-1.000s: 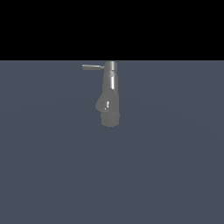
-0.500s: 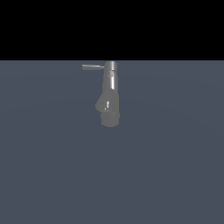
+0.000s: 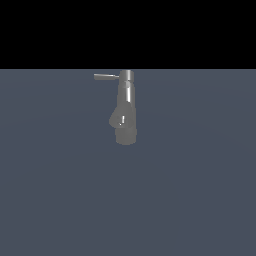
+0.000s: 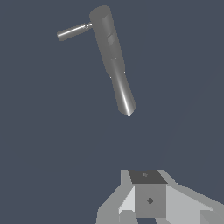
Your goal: Turn on the faucet by rotating a designated handle.
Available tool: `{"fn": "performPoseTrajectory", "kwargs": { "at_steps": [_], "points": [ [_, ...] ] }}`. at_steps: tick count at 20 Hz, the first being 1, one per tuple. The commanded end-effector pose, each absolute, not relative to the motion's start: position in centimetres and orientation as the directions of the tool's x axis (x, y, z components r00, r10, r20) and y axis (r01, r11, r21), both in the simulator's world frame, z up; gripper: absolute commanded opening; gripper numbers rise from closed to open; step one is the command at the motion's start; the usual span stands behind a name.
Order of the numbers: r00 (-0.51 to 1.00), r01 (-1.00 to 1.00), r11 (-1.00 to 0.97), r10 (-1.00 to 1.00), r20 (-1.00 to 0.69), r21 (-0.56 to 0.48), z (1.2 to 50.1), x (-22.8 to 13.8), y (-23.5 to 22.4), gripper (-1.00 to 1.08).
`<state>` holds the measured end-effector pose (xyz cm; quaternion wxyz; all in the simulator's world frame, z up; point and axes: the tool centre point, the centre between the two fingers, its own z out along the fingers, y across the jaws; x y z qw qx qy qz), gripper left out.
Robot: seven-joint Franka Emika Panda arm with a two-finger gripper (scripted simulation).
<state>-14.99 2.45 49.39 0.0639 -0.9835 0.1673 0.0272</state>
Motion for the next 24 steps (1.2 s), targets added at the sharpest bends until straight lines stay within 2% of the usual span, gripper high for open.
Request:
{"fn": "performPoseTrajectory", "kwargs": {
  "at_steps": [1, 12, 24],
  "points": [
    [0.918, -0.395, -0.911, -0.387, -0.088, -0.116, 49.1, -13.0, 2.6, -1.0],
    [0.764, -0.644, -0.76, -0.631, -0.134, -0.087, 46.6, -4.4, 3.6, -1.0],
    [0.527, -0.848, -0.529, -0.838, -0.145, -0.024, 41.4, 4.4, 5.2, -1.0]
  ]
}}
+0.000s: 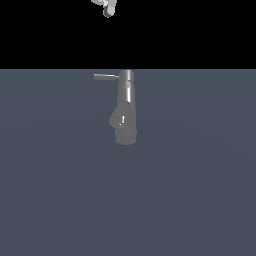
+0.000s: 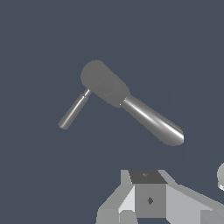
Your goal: Turn on the faucet by rotating a designated handle.
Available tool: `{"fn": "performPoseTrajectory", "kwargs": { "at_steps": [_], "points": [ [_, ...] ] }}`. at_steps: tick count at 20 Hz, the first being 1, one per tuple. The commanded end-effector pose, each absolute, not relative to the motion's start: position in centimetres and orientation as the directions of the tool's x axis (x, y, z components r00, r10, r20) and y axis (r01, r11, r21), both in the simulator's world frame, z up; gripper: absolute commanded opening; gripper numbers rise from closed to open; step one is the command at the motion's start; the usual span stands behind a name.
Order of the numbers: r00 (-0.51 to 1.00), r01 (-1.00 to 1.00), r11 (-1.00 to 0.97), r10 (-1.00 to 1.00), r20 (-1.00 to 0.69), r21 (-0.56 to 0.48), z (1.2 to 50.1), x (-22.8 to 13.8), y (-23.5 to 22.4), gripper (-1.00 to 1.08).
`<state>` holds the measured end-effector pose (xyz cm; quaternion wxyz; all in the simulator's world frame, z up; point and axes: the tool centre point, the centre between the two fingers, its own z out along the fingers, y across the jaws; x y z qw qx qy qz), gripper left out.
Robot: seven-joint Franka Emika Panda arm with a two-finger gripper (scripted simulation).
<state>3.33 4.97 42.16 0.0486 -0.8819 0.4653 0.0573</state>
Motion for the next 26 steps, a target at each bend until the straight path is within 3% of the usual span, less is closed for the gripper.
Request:
{"fn": "performPoseTrajectory", "kwargs": {
  "at_steps": [1, 16, 26],
  "points": [
    [0.505, -0.861, -0.507, -0.851, -0.143, -0.019, 40.8, 5.1, 5.4, -1.0],
    [0.164, -0.985, -0.168, -0.983, -0.081, 0.049, 30.9, 13.8, 8.4, -1.0],
    [0.008, -0.998, -0.01, -0.999, -0.033, 0.061, 25.3, 16.8, 10.3, -1.0]
  ]
}}
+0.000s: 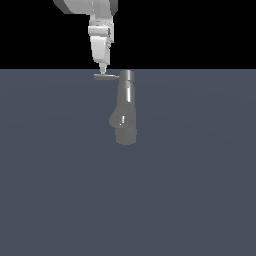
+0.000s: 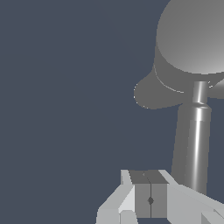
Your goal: Turn on the faucet by rotating a designated handle.
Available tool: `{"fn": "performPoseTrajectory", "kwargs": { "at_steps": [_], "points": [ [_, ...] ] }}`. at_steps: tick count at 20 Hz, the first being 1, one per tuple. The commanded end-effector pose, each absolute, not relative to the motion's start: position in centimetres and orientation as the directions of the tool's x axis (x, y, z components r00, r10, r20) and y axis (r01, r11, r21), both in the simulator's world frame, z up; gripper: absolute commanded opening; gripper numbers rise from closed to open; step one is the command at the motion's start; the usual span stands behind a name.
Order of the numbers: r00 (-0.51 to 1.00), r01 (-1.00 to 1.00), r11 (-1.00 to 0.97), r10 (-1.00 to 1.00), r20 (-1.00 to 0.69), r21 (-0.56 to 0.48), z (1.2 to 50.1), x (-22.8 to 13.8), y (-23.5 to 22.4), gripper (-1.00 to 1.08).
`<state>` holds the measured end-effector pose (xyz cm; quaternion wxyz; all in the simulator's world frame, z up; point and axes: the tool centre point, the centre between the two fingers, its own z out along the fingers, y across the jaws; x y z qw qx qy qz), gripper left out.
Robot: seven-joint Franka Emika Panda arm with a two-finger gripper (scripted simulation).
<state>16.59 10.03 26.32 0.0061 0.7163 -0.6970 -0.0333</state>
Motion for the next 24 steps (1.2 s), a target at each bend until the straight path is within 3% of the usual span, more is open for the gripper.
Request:
{"fn": "performPoseTrajectory", "kwargs": {
  "at_steps": [1, 13, 24],
  "points": [
    [-0.001, -0.998, 0.0, -1.0, -0.03, 0.061, 24.9, 17.0, 10.4, -1.0],
    [-0.034, -0.998, 0.033, -0.999, -0.018, 0.062, 23.6, 17.5, 10.9, -1.0],
    [-0.034, -0.998, 0.033, -0.999, -0.018, 0.062, 24.5, 15.6, 11.0, -1.0]
  ]
}}
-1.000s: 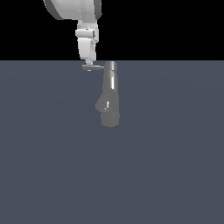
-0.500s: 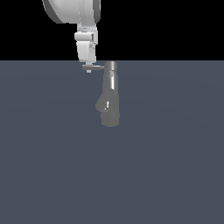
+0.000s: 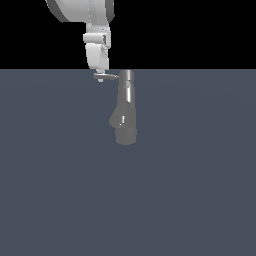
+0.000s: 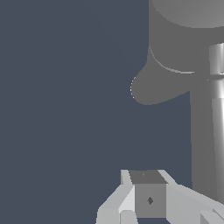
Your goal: Turn on the faucet by rotating a designated handle.
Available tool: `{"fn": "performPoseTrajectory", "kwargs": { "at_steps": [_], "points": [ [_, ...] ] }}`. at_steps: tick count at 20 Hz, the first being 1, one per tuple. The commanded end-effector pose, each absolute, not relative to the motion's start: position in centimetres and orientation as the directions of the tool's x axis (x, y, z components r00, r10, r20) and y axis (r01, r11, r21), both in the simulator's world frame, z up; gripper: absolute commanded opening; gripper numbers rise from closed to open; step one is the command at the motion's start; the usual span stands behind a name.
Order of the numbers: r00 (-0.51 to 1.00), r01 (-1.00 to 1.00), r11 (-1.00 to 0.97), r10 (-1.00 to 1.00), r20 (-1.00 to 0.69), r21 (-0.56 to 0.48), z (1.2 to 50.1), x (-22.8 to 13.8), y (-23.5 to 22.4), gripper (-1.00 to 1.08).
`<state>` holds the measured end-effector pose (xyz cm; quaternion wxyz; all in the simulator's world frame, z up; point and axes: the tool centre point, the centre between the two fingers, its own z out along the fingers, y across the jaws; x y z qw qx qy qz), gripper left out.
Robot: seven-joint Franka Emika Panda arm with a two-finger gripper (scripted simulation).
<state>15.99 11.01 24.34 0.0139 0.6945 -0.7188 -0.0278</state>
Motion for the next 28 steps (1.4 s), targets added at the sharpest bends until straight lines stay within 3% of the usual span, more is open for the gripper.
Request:
{"fn": "performPoseTrajectory", "kwargs": {
  "at_steps": [1, 28],
  "points": [
    [-0.034, -0.998, 0.033, -0.999, -0.018, 0.062, 24.6, 15.4, 11.0, -1.0],
    [-0.048, -0.998, 0.048, -0.999, -0.015, 0.049, 27.5, 10.6, 10.3, -1.0]
  ]
}}
